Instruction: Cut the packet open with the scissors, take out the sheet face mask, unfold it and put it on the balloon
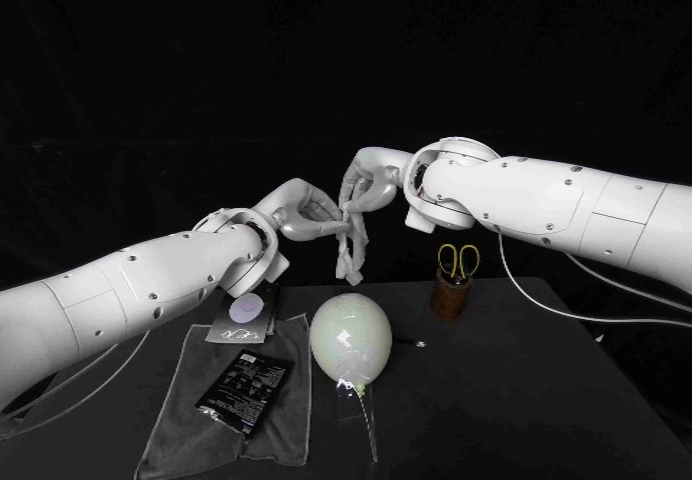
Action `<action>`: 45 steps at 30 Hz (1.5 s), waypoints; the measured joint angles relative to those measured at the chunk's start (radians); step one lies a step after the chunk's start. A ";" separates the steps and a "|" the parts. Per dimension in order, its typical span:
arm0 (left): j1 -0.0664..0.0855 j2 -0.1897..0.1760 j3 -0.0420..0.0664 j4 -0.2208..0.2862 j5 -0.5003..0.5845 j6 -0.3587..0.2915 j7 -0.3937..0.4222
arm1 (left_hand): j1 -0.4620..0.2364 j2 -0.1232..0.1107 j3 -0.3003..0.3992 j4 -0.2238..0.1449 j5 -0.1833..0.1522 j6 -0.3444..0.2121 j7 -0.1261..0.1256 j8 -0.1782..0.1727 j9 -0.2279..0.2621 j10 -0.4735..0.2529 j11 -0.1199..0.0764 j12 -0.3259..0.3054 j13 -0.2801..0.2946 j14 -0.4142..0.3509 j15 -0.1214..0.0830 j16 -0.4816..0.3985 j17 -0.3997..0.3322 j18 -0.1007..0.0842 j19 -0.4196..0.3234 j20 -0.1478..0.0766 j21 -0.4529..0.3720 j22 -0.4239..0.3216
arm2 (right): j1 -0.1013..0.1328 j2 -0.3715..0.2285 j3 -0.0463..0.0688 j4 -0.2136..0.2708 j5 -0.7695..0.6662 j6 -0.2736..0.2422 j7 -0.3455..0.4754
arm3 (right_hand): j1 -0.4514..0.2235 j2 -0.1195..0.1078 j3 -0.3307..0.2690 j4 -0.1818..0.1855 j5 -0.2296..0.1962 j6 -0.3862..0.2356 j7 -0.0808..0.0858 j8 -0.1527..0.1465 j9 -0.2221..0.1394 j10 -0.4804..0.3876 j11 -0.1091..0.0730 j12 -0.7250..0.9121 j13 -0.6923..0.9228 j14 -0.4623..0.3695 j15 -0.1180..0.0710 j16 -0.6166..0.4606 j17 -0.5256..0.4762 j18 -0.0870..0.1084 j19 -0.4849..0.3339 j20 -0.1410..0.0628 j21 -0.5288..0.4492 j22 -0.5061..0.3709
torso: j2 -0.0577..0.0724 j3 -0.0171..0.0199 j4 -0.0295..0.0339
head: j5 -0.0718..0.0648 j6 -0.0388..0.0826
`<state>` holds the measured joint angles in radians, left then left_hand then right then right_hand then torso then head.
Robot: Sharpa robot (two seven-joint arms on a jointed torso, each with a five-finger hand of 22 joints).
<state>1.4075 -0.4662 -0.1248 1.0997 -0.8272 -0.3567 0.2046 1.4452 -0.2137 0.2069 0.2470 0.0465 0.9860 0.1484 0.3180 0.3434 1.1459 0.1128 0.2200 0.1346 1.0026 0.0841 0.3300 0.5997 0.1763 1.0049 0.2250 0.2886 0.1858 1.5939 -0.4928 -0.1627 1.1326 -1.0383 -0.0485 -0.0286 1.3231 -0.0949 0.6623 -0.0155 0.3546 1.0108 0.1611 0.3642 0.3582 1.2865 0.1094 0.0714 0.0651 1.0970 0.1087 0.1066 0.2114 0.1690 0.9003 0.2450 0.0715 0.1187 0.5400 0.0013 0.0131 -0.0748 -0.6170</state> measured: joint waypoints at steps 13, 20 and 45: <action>-0.004 0.007 0.000 -0.005 -0.036 0.003 -0.027 | 0.015 0.006 -0.024 0.024 0.000 0.025 -0.010 0.015 0.004 0.014 -0.014 0.024 0.011 0.011 -0.011 0.023 0.001 -0.007 0.023 -0.009 0.000 -0.007 | -0.001 0.006 0.000 -0.002 0.003 -0.004 0.001 | -0.005 -0.005 0.001 -0.004 0.017 0.003 -0.003 0.000 0.002 0.005 -0.002 0.000 0.000 0.004 -0.004 0.000 0.000 -0.001 0.003 -0.003 0.000 -0.001 | -0.001 0.0001 0.0005 | -0.001 0.001; -0.005 0.011 0.000 -0.008 -0.039 0.002 -0.043 | 0.053 0.032 -0.021 0.028 0.000 0.037 -0.022 0.024 0.006 0.022 -0.022 0.033 0.016 0.020 -0.020 0.034 0.001 -0.007 0.037 -0.016 0.000 -0.009 | -0.002 0.008 0.000 -0.002 0.003 -0.004 0.001 | -0.005 -0.005 0.001 -0.004 0.017 0.003 -0.003 0.000 0.002 0.005 -0.002 0.000 0.000 0.004 -0.004 0.000 0.000 -0.001 0.003 -0.003 0.000 -0.002 | -0.001 -0.0001 0.0001 | 0.003 0.004; -0.006 -0.010 0.001 0.008 0.023 0.001 -0.029 | 0.156 0.146 0.151 -0.072 -0.003 0.041 -0.007 0.044 0.023 0.039 -0.028 0.014 0.001 0.053 -0.024 0.002 -0.058 -0.008 0.039 -0.058 0.066 0.043 | -0.002 0.005 -0.001 -0.027 0.003 0.001 -0.002 | -0.012 -0.004 0.001 -0.004 0.017 0.005 0.000 -0.004 0.001 0.005 -0.002 0.000 0.000 0.003 -0.004 0.000 0.000 0.008 0.003 -0.003 0.000 -0.002 | 0.000 0.0000 0.0006 | 0.000 0.004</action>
<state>1.4016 -0.4763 -0.1242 1.1078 -0.8039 -0.3557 0.1759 1.6016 -0.0674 0.3578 0.1753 0.0438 1.0266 0.1412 0.3622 0.3665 1.1847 0.0845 0.2341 0.1351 1.0552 0.0602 0.3316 0.5421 0.1686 1.0438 0.1675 0.3545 0.2289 1.5920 -0.4874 -0.1641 1.1054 -1.0354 -0.0472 -0.0306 1.3114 -0.0988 0.6635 -0.0195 0.3712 1.0157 0.1607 0.3599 0.3594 1.2917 0.1076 0.0714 0.0651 1.1005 0.1051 0.1066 0.2111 0.1770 0.9036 0.2416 0.0715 0.1169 0.5400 0.0013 0.0137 -0.0749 -0.6135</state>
